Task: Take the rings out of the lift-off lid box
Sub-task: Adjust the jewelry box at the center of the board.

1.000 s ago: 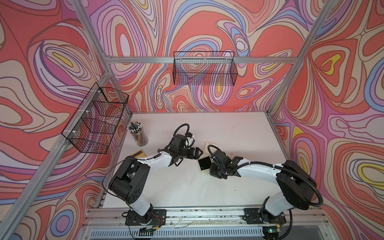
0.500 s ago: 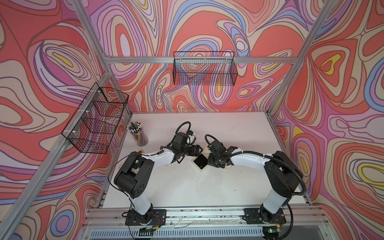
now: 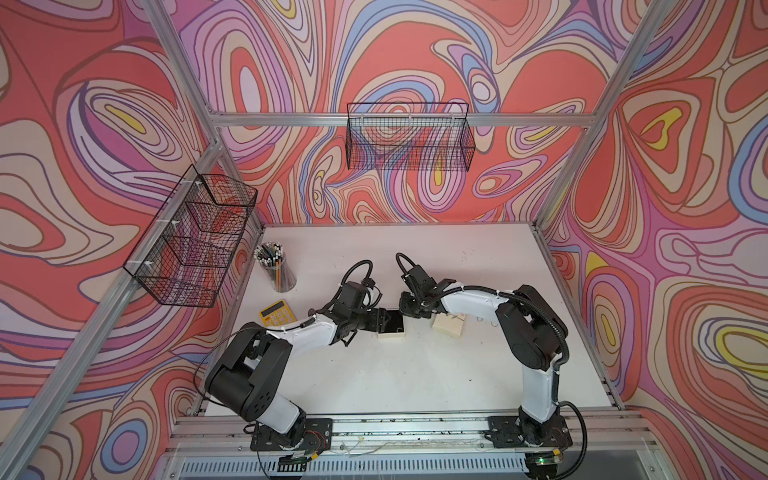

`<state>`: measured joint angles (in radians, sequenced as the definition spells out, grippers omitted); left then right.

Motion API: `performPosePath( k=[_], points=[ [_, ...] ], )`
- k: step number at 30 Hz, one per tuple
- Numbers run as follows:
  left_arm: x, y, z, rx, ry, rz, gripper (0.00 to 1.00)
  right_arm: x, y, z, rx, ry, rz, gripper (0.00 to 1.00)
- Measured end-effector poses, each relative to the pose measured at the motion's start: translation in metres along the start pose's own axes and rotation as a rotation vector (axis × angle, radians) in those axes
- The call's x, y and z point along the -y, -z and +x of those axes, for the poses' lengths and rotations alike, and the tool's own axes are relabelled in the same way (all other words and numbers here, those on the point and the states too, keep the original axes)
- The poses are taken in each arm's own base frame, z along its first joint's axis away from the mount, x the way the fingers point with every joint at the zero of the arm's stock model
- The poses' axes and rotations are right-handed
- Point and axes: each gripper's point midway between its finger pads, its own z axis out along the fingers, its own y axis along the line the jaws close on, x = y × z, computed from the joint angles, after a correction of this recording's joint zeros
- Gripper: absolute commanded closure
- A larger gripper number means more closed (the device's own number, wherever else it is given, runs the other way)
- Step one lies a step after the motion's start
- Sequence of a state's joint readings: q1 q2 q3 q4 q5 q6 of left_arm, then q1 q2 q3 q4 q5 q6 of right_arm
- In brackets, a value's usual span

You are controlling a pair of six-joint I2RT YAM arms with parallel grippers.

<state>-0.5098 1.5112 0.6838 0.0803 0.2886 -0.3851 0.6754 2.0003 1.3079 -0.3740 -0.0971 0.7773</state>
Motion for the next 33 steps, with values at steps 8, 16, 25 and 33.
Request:
performPosePath(
  k=[8, 16, 25, 33],
  points=[
    [-0.006, 0.023, 0.020, 0.019, 0.017, -0.017, 0.38, -0.045, -0.018, -0.010, -0.082, 0.097, -0.145, 0.96],
    [-0.019, 0.026, 0.059, -0.034, 0.078, -0.041, 0.38, -0.043, -0.017, 0.005, -0.154, 0.138, -0.147, 0.89],
    [-0.012, 0.030, 0.058, -0.020, 0.065, -0.025, 0.33, -0.030, 0.004, -0.009, -0.112, 0.155, -0.077, 0.62],
    [0.001, 0.020, 0.070, -0.063, 0.060, 0.003, 0.35, 0.003, 0.045, 0.013, -0.083, 0.053, -0.029, 0.71]
  ],
)
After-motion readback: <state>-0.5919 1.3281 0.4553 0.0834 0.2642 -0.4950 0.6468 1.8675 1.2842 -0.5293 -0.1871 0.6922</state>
